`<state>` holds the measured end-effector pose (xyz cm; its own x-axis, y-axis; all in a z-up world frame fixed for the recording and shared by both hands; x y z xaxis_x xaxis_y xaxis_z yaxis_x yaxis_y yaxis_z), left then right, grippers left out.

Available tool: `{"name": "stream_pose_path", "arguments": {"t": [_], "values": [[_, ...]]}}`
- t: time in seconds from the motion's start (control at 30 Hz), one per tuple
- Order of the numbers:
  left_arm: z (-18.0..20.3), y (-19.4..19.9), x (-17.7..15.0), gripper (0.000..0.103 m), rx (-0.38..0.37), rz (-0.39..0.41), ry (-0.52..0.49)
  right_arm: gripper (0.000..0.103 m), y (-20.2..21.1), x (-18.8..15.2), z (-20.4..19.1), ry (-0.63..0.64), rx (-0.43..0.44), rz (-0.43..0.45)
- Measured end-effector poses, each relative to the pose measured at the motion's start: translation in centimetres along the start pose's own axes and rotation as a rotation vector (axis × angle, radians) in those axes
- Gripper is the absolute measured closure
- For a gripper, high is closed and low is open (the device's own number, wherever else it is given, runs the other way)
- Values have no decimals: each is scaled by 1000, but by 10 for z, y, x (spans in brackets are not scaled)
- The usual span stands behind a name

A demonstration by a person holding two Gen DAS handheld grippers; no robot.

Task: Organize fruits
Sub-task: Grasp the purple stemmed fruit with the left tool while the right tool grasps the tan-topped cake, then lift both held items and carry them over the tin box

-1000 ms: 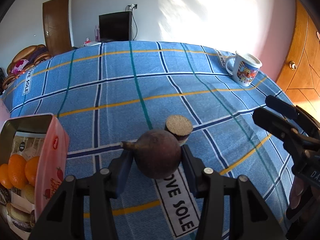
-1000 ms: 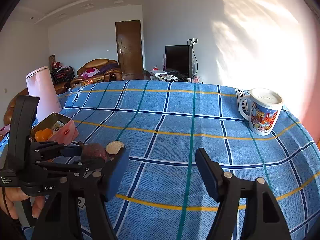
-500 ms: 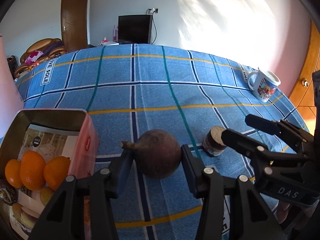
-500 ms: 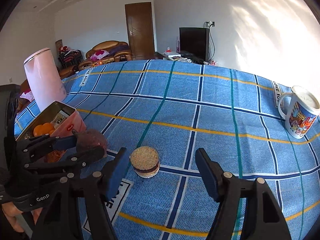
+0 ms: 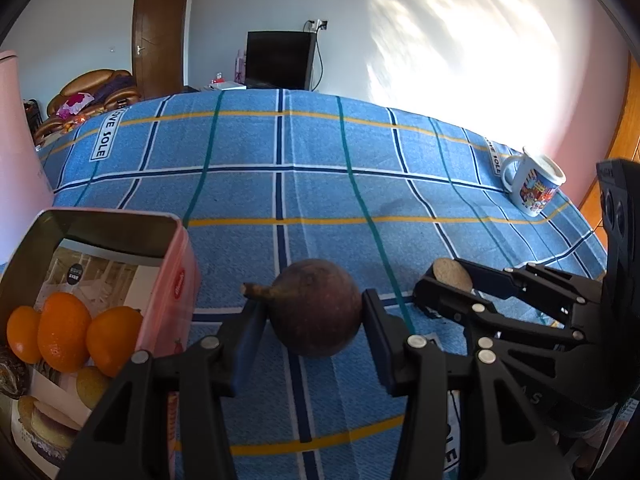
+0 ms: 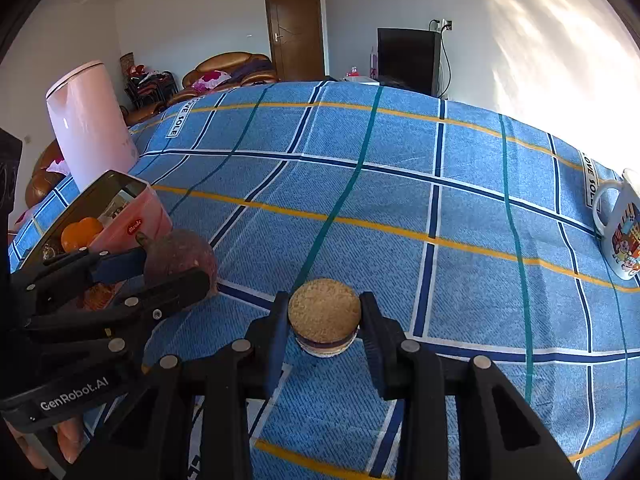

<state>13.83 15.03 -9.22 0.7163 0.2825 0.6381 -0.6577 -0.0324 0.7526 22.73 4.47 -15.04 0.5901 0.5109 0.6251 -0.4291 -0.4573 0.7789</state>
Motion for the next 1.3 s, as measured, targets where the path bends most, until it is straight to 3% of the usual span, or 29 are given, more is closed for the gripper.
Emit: {"name": "stream_pose_path", "arguments": {"t": [0.6,1.3], "values": [[2,18,-1,53,47,102,-23,67,32,-1,-5,18,24,159],[13,37,-4,53,107,209,-77,67,56,-8,-7,20,18,284]]}}
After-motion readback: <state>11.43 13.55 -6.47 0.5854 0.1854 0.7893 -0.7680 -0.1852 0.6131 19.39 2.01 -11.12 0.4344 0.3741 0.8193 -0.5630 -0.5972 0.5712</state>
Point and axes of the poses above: each gripper's, at about its wrist camera, not at the fingertips, and y roughly against the way its jaws point, z to its right, x to its top, the point moved 3 cm from there along -y, roughly the way its jaws point, and after that the axes turned 5 degrees about -z, right-handed, at the moved point
